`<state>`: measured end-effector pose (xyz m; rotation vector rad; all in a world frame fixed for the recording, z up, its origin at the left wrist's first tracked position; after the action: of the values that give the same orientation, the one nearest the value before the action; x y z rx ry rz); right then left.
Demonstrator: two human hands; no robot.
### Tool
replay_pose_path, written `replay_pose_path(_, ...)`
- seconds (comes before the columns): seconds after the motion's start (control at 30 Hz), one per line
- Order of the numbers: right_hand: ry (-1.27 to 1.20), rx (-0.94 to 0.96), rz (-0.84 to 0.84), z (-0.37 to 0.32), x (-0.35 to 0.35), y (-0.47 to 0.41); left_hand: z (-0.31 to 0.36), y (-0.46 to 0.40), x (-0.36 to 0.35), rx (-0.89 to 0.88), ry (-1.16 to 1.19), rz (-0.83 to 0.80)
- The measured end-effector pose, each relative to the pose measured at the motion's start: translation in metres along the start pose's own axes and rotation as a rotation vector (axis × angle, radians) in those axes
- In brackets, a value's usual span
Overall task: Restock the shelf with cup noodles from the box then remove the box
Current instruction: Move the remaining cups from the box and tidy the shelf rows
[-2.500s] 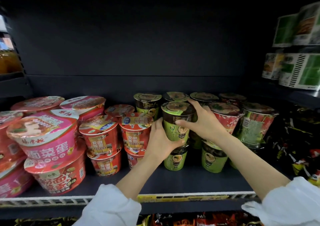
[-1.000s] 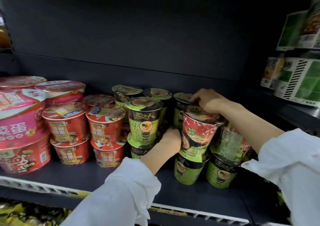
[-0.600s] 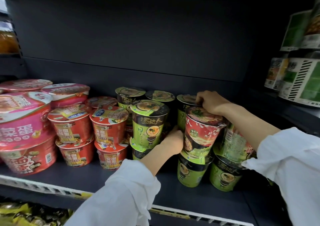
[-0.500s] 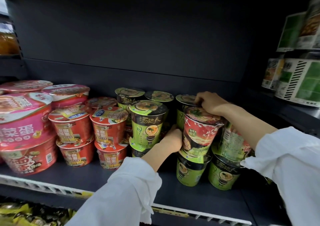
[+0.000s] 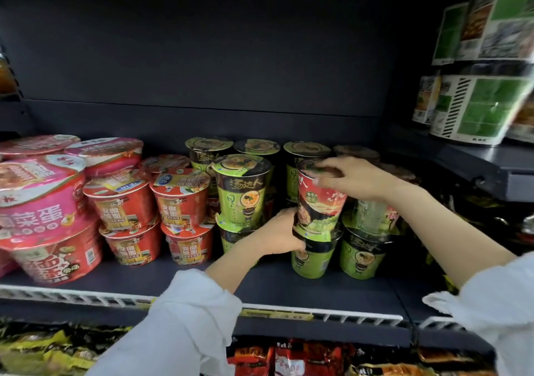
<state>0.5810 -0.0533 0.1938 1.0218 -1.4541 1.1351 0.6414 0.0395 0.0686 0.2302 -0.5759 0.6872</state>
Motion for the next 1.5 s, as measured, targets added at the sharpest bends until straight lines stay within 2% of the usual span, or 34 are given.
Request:
replay_pose_path(0.1, 0.020, -0.001, 0.012, -0.006, -0.002, 0.004, 0.005, 0.002, -0.003, -0.045, -0.082, 0.075)
replay_pose_path(0.27, 0.035, 0.014, 0.031, -0.013, -0.004, 0.011, 0.001, 0.009, 0.003, -0.056, -0.014, 0.246)
replay_pose_path(0.43, 0.049, 0.081, 0.090, -0.034, -0.004, 0.010, -0.004, 0.023, 0.008, 0.015, -0.049, 0.387)
replay_pose_path(0.6, 0.012, 0.078, 0.124, -0.036, -0.007, 0.004, 0.002, 0.026, 0.004, 0.043, -0.199, 0.479)
replay_pose_path(0.77, -0.177, 0.030, 0.027, -0.017, -0.010, 0.000, 0.012, 0.028, 0.002, -0.032, -0.444, 0.456)
replay_pose_path(0.9, 0.189, -0.015, 0.149, -0.020, -0.001, -0.004, 0.018, 0.032, 0.015, -0.166, -0.744, 0.408)
replay_pose_path(1.0, 0.193, 0.043, 0.196, -0.030, 0.001, -0.007, 0.010, 0.030, 0.021, -0.203, -0.766, 0.329)
replay_pose_path(1.1, 0.119, 0.085, 0.161, -0.028, 0.000, -0.009, 0.005, 0.029, 0.023, -0.222, -0.747, 0.291)
replay_pose_path(1.27, -0.051, 0.175, -0.003, -0.023, -0.004, -0.002, 0.013, 0.031, 0.021, -0.228, -0.773, 0.315)
replay_pose_path(1.4, -0.326, 0.180, -0.162, -0.024, -0.002, 0.003, 0.013, 0.033, 0.023, -0.219, -0.776, 0.297)
replay_pose_path(1.43, -0.321, 0.164, -0.137, -0.025, -0.001, 0.001, 0.013, 0.033, 0.023, -0.218, -0.771, 0.296)
replay_pose_path(1.5, -0.119, 0.121, 0.017, -0.029, 0.004, -0.002, 0.014, 0.033, 0.022, -0.217, -0.769, 0.297)
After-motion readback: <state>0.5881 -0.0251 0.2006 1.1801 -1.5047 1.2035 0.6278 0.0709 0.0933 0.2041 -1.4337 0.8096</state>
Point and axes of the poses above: each hand's wrist, its own y-axis away from the middle knuckle, its own x-axis out of the back of the hand, z = x × y, the point moved 8 cm from there along -y, towards the middle knuckle, and after that the axes turned 15 degrees about y, right-handed, at the moved point
